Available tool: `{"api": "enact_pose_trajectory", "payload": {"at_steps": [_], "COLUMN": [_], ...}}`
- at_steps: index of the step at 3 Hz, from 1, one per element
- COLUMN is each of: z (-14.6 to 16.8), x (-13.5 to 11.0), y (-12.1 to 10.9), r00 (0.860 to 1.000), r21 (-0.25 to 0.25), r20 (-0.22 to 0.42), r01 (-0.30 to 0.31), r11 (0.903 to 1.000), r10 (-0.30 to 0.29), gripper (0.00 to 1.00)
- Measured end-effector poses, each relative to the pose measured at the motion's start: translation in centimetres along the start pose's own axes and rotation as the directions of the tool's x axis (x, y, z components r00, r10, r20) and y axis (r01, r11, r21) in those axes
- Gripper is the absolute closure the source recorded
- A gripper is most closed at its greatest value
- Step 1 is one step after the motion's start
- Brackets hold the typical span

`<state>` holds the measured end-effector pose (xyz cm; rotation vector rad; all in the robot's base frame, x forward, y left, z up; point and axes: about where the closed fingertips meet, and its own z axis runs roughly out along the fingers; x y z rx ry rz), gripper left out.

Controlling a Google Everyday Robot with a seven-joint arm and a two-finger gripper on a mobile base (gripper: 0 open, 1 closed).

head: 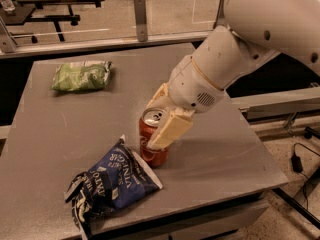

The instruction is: Move coke can near blue chip bag

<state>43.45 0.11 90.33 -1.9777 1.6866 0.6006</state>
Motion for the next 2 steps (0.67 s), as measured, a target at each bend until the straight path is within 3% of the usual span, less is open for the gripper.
{"api": "enact_pose_trajectory", "payload": {"at_steps": [1, 2], "z": [0.03, 0.03], "x": [-0.23, -0.23], "y": [0.09, 0.09], "r00": [1.0, 1.0], "r21": [0.0, 0.0], "r20": [-0.002, -0.002], "r01": [0.005, 0.005], "r11": [1.0, 1.0], "r10": [-0.005, -0.005], "gripper": [0.0, 0.0]}}
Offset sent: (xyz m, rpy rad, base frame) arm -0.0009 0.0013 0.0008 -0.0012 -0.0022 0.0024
